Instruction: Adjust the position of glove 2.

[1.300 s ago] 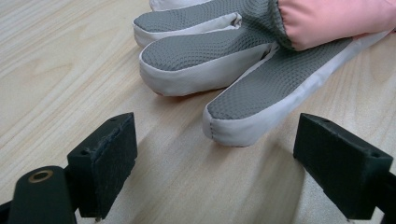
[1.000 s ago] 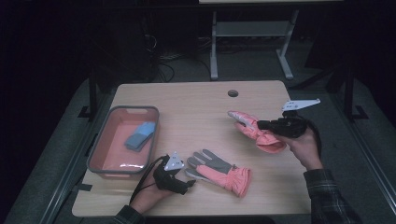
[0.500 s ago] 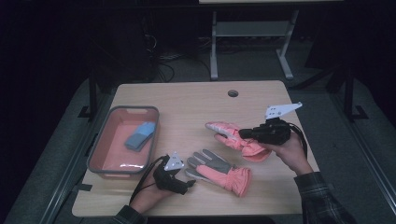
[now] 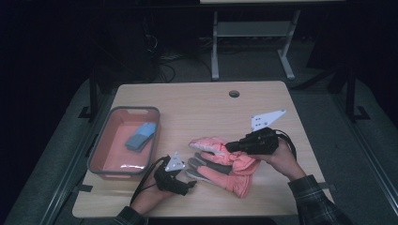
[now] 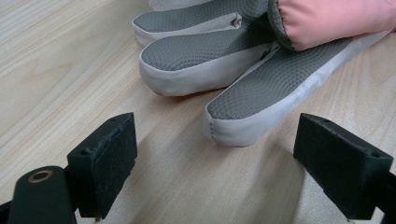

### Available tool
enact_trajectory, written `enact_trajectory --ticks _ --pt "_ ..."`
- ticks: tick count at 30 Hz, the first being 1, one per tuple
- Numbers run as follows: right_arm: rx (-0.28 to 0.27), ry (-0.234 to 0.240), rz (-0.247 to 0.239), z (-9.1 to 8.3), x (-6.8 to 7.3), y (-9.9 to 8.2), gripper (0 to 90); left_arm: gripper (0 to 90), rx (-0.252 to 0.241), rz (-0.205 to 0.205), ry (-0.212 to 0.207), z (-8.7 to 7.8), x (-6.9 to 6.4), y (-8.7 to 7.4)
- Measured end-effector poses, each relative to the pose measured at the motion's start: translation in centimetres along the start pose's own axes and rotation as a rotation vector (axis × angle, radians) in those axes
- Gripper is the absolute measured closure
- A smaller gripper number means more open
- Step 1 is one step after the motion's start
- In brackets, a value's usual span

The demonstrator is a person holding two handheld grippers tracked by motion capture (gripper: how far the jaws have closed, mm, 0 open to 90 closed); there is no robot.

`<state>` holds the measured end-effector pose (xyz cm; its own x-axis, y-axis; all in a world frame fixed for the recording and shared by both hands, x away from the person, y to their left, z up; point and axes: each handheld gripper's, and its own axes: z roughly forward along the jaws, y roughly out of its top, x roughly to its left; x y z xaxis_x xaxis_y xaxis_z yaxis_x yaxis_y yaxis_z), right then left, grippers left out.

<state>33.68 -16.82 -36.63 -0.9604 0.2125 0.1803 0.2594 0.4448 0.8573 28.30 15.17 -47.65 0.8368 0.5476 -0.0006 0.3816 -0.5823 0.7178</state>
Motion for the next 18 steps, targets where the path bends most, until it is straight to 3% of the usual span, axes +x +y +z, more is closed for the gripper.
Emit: enact_trajectory --ticks 9,18 --pt "0.019 0.054 -0.049 0.7 0.7 -0.3 89.6 12.6 0.003 0.004 -0.001 0.0 0.0 0.0" --pt "0.095 0.047 -0.099 2.0 0.9 -0.9 89.5 12.6 0.001 -0.004 -0.002 0.0 0.0 0.0"
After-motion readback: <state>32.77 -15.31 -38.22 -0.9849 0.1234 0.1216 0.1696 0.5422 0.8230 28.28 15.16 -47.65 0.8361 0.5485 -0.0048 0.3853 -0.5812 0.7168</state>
